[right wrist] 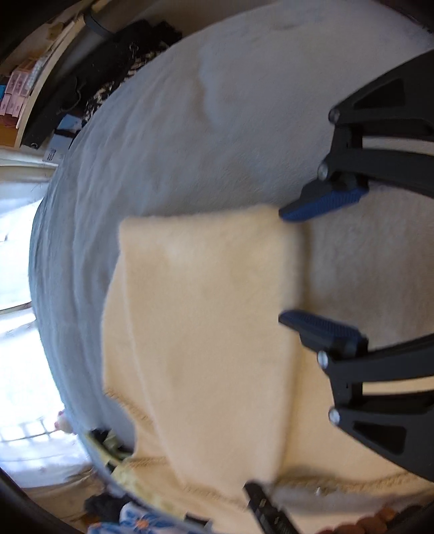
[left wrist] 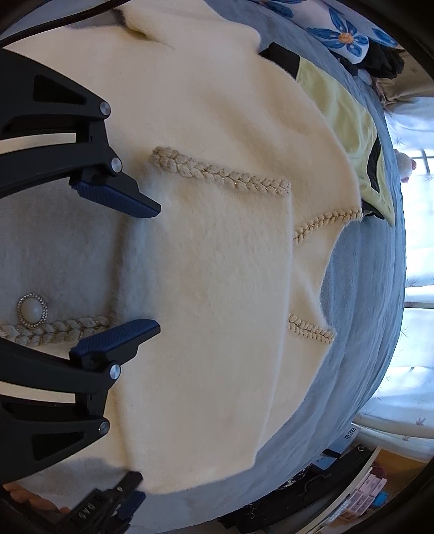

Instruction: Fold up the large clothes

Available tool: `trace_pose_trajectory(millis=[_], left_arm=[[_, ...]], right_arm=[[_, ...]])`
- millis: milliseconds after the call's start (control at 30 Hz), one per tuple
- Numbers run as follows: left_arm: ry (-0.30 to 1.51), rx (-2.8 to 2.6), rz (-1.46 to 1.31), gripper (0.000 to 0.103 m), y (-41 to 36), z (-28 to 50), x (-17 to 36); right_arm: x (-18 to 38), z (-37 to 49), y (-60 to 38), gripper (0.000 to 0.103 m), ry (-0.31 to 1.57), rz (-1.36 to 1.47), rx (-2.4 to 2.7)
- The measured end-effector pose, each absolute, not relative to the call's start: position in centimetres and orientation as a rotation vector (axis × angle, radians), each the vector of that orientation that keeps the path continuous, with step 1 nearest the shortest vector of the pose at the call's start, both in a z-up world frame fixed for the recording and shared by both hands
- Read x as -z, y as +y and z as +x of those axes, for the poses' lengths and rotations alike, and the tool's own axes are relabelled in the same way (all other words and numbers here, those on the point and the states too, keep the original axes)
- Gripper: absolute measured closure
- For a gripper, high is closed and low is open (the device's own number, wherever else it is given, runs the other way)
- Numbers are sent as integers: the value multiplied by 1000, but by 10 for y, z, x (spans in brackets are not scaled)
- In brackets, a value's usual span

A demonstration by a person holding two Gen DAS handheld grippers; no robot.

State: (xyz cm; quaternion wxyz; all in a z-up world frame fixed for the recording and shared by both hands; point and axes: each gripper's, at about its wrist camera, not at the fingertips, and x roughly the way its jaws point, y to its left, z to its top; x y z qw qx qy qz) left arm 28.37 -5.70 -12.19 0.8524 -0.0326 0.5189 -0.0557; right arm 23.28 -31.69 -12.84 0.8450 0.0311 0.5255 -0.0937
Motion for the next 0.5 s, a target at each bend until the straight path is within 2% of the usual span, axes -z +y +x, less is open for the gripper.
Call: trace_pose_trajectory(millis=[133,500], left_arm=[[1089,112,-69,41,-55,274,118],[1027,65,-13,41,-36,215,78]], right_arm=[[147,232,-333,24,1159,183,230],[131,216,-318,23,1183,121,261]])
